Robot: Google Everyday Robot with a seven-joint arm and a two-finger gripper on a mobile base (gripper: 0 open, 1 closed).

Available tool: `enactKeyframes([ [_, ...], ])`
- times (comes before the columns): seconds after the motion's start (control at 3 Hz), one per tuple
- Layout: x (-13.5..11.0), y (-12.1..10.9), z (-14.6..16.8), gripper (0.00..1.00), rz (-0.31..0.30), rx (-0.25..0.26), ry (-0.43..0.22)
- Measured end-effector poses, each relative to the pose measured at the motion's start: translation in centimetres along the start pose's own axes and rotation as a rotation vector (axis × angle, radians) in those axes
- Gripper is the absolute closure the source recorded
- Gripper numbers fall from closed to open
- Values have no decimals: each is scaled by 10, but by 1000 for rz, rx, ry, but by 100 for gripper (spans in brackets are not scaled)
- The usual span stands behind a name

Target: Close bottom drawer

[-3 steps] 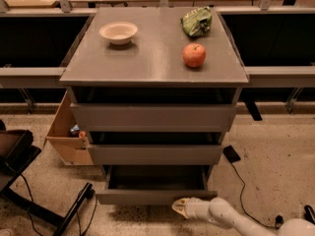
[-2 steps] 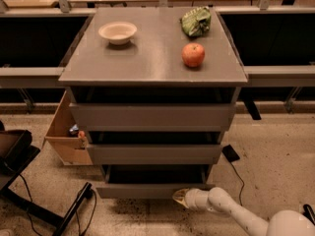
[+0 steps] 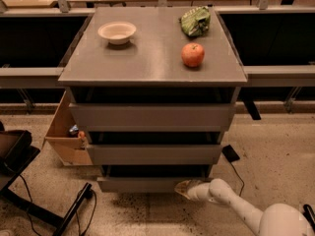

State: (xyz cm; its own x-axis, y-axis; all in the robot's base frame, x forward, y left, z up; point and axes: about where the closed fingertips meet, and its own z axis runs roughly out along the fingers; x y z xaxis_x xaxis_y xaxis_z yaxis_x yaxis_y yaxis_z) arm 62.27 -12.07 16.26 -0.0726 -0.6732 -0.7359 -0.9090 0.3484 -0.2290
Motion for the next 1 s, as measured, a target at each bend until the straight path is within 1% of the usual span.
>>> enactKeyframes([
  [0.33, 0, 0, 0, 85, 0, 0, 0],
  [1.0, 0, 0, 0, 38, 0, 0, 0],
])
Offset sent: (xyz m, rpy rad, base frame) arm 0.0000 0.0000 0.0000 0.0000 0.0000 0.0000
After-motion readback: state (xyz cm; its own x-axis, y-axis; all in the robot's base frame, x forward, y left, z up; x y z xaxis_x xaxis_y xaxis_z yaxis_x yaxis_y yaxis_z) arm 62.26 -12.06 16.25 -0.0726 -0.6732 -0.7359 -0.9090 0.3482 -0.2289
